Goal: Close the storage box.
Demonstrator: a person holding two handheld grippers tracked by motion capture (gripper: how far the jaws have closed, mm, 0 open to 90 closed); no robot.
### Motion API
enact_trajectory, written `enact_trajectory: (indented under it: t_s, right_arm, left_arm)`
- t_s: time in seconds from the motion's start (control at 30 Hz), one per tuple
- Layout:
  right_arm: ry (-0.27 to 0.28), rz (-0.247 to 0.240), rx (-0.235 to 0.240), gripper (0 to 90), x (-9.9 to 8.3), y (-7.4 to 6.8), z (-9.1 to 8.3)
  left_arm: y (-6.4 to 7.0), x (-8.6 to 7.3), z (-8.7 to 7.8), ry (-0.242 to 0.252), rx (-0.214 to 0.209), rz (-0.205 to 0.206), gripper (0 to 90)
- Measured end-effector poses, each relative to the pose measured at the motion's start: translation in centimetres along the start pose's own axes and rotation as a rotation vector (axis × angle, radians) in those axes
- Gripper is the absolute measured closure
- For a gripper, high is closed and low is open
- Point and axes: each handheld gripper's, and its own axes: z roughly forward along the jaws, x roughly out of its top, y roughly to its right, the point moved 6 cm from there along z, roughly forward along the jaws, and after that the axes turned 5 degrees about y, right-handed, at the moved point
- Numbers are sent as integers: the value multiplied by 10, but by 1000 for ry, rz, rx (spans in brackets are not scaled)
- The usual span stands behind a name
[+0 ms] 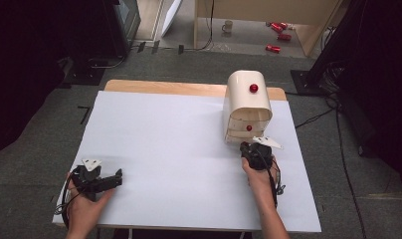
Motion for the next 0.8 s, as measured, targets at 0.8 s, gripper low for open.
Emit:
enact_trajectory:
  t_s: [0.8]
  right_arm:
    - [7, 32, 36, 651, 1, 4, 9]
  left_arm:
    - [0, 0, 0, 0, 0, 0, 0]
